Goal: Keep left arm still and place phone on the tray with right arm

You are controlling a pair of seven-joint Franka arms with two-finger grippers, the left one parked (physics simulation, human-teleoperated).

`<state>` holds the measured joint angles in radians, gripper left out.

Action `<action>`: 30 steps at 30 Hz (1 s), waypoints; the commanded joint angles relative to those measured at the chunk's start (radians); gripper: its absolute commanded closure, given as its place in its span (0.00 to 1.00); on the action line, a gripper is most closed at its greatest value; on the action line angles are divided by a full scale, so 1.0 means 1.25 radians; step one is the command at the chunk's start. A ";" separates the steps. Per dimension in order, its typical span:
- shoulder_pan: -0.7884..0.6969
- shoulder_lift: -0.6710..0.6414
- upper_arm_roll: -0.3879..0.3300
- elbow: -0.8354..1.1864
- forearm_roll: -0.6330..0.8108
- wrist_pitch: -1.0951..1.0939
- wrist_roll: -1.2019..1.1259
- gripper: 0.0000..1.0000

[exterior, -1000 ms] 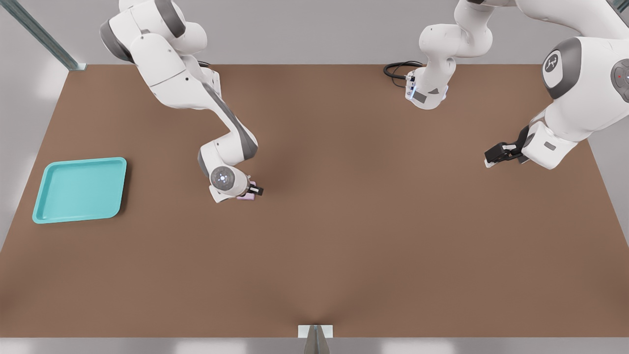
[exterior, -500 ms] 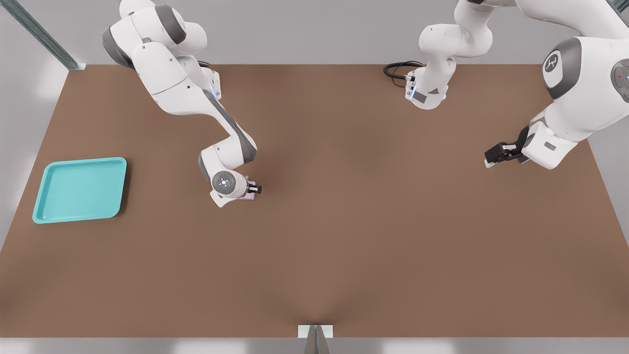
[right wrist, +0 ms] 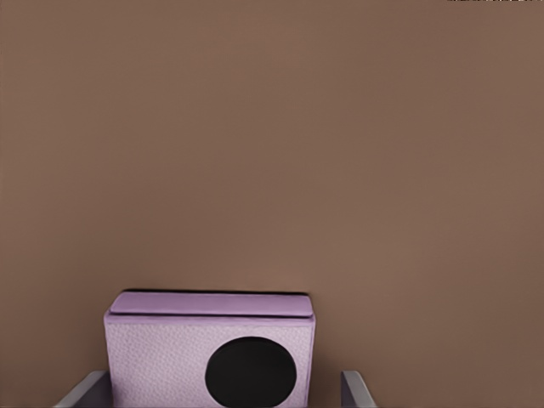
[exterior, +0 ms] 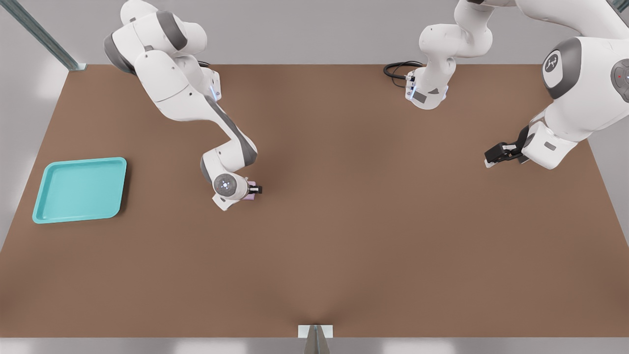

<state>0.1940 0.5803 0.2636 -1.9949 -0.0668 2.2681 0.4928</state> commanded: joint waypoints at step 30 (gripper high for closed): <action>-0.062 -0.070 0.000 0.010 0.001 -0.066 -0.141 0.25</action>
<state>0.1262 0.4991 0.2638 -1.9837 -0.0611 2.2397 0.4049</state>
